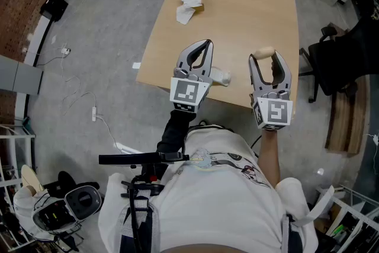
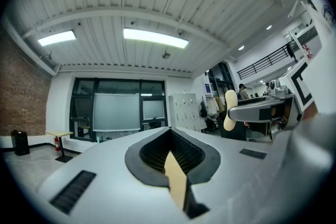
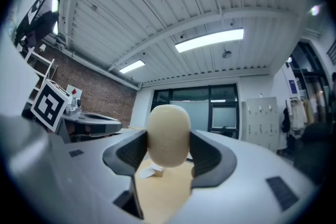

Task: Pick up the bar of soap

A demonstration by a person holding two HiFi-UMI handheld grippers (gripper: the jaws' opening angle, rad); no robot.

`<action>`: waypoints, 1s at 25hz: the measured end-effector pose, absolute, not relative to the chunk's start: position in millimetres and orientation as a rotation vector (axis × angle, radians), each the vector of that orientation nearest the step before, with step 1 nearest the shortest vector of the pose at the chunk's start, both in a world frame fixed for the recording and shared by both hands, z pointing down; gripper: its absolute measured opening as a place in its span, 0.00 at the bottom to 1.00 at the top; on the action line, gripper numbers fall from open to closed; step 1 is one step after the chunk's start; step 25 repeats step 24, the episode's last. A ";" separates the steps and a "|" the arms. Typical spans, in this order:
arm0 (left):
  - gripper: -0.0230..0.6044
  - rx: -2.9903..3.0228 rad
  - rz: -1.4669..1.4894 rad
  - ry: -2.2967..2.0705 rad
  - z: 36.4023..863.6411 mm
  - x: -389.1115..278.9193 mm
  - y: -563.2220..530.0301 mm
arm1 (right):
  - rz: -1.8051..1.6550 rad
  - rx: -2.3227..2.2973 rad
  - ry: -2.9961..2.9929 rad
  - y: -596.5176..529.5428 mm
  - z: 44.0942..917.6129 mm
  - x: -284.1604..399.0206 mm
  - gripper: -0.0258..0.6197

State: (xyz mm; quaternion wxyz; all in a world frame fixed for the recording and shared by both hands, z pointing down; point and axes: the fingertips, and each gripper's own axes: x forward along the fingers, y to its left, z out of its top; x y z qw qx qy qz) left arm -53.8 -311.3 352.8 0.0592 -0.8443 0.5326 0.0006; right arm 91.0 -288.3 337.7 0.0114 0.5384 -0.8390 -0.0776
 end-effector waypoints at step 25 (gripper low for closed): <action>0.04 -2.563 -0.013 1.634 357.3 -52.7 -313.8 | -0.227 1.680 -2.608 -293.7 341.6 95.1 0.44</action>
